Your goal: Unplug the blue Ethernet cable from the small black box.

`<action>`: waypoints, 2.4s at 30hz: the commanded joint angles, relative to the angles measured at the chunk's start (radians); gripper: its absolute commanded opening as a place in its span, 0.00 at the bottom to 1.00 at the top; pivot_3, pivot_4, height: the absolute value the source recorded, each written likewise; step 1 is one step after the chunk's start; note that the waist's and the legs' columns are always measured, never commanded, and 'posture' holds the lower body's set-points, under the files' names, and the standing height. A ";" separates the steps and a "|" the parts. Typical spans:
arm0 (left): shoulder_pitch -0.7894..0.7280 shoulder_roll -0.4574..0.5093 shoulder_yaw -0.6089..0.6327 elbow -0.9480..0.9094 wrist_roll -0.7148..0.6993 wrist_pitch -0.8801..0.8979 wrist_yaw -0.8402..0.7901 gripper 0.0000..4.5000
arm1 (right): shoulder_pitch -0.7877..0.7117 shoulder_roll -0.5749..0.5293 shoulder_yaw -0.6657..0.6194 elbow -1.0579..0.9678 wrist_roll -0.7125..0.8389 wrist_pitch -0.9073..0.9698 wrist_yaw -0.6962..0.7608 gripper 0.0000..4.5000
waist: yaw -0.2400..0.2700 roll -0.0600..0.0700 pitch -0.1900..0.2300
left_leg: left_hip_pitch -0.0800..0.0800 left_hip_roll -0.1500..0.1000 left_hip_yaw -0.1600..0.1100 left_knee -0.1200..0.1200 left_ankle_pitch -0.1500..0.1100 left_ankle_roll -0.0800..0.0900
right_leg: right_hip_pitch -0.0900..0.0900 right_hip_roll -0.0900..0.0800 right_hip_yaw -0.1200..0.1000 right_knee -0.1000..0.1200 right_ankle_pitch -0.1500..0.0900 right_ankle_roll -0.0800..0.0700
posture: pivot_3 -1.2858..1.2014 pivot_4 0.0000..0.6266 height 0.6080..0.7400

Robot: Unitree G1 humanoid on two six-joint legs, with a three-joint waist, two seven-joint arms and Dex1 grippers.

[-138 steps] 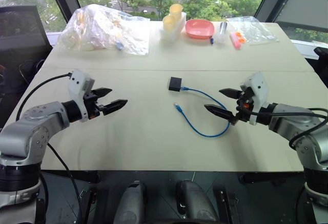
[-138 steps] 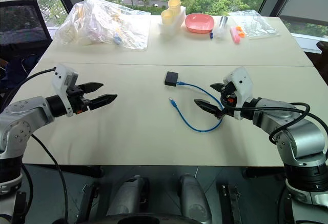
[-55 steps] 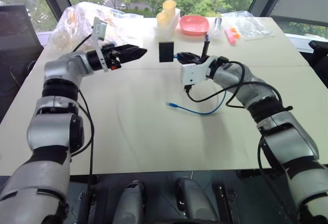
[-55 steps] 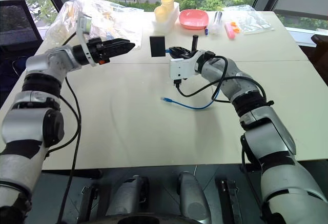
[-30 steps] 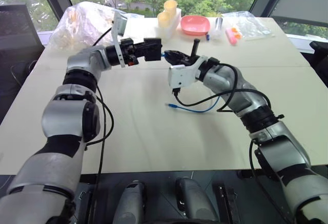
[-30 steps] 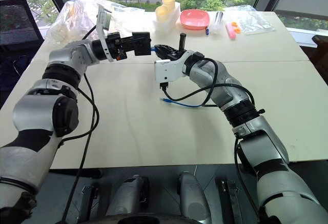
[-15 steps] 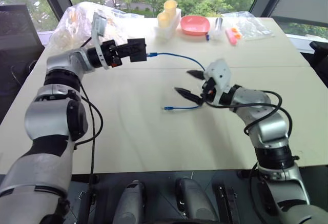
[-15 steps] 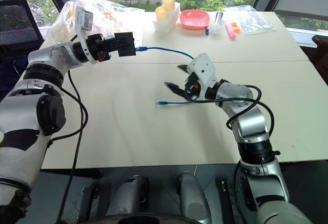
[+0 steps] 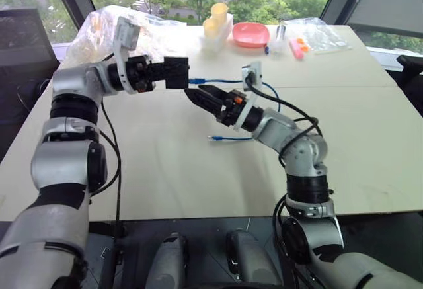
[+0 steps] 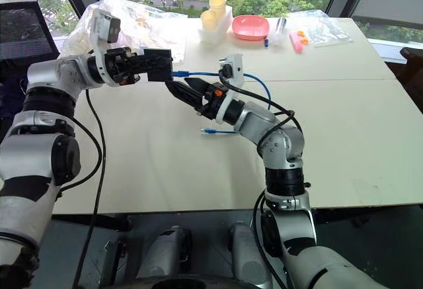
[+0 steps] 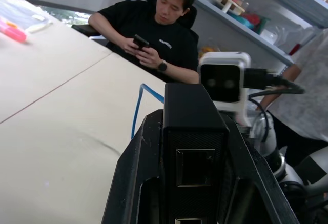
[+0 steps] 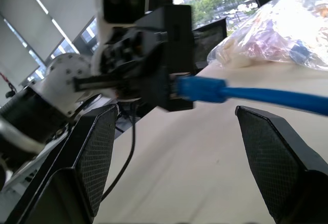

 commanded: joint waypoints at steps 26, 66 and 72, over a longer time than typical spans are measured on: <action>0.038 0.018 -0.017 -0.100 -0.070 0.027 -0.008 0.12 | 0.003 0.043 -0.038 -0.033 0.151 -0.017 -0.044 0.85 | -0.003 0.000 0.000 | -0.001 0.000 -0.001 0.001 0.000 0.000 | 0.000 0.000 -0.001 0.000 0.000 0.000 | 0.52 0.24 1.00; -0.005 0.063 0.080 -0.048 -0.092 0.040 0.022 0.12 | 0.049 -0.137 -0.313 0.025 0.462 0.025 -0.209 0.01 | -0.003 0.000 0.000 | -0.001 0.000 -0.004 0.000 0.000 0.000 | 0.000 0.000 -0.001 -0.001 0.000 0.000 | 0.52 0.24 1.00; 0.007 0.044 0.071 -0.064 -0.052 -0.007 0.067 0.12 | 0.056 -0.158 -0.254 0.043 0.332 -0.034 -0.249 0.01 | -0.003 0.000 0.000 | 0.000 0.000 -0.003 0.000 0.000 0.001 | 0.000 0.000 0.000 -0.001 0.000 0.000 | 0.52 0.24 1.00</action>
